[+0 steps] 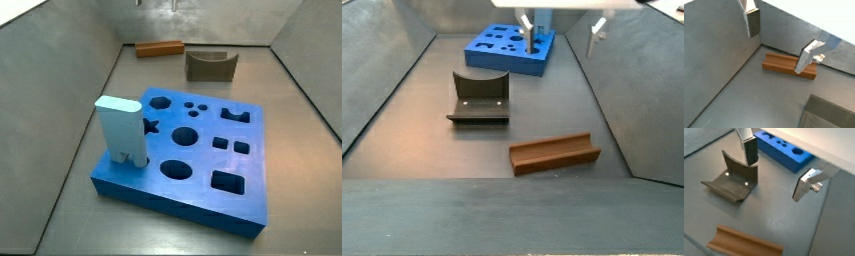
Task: Pick up the arch object. Move up. Place the arch object on the fixture. Regrasp the arch object. Move to above the board. Insert the arch object.
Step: Pick up the arch object.
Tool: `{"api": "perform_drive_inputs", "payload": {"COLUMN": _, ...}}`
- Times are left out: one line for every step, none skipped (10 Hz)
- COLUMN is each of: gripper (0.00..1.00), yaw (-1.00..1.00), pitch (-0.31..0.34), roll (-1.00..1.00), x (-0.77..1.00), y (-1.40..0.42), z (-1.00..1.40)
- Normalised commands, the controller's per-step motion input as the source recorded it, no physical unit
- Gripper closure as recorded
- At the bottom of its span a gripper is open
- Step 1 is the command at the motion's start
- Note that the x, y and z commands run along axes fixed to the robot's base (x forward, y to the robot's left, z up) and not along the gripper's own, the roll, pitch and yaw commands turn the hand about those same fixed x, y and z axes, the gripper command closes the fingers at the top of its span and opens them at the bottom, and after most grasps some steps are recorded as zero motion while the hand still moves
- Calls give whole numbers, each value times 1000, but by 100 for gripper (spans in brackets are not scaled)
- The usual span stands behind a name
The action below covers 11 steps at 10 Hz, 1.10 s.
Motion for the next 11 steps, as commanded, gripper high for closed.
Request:
{"api": "perform_drive_inputs", "payload": {"gripper": 0, "yaw": -417, "pitch": 46, "roll": 0, "x": -91, "y": 557, "z": -357}}
{"api": "perform_drive_inputs", "payload": {"gripper": 0, "yaw": -440, "pitch": 31, "roll": 0, "x": -89, "y": 531, "z": -309}}
{"api": "perform_drive_inputs", "payload": {"gripper": 0, "yaw": -706, "pitch": 0, "roll": 51, "x": -51, "y": 251, "z": -129}}
{"api": "perform_drive_inputs", "payload": {"gripper": 0, "yaw": -783, "pitch": 0, "roll": 63, "x": -17, "y": 174, "z": -146}}
{"api": "perform_drive_inputs", "payload": {"gripper": 0, "yaw": -834, "pitch": 0, "roll": 56, "x": 0, "y": 123, "z": -106}}
{"api": "perform_drive_inputs", "payload": {"gripper": 0, "yaw": 0, "pitch": -19, "roll": 0, "x": 0, "y": 0, "z": 0}}
{"api": "perform_drive_inputs", "payload": {"gripper": 0, "yaw": 0, "pitch": -31, "roll": 0, "x": 0, "y": 0, "z": 0}}
{"api": "perform_drive_inputs", "payload": {"gripper": 0, "yaw": -614, "pitch": -30, "roll": 0, "x": -66, "y": 0, "z": 0}}
{"api": "perform_drive_inputs", "payload": {"gripper": 0, "yaw": -971, "pitch": -31, "roll": 0, "x": -37, "y": 0, "z": -6}}
{"api": "perform_drive_inputs", "payload": {"gripper": 0, "yaw": -740, "pitch": -14, "roll": 0, "x": 131, "y": 243, "z": -69}}
{"api": "perform_drive_inputs", "payload": {"gripper": 0, "yaw": -483, "pitch": 0, "roll": -1, "x": 551, "y": 460, "z": -97}}
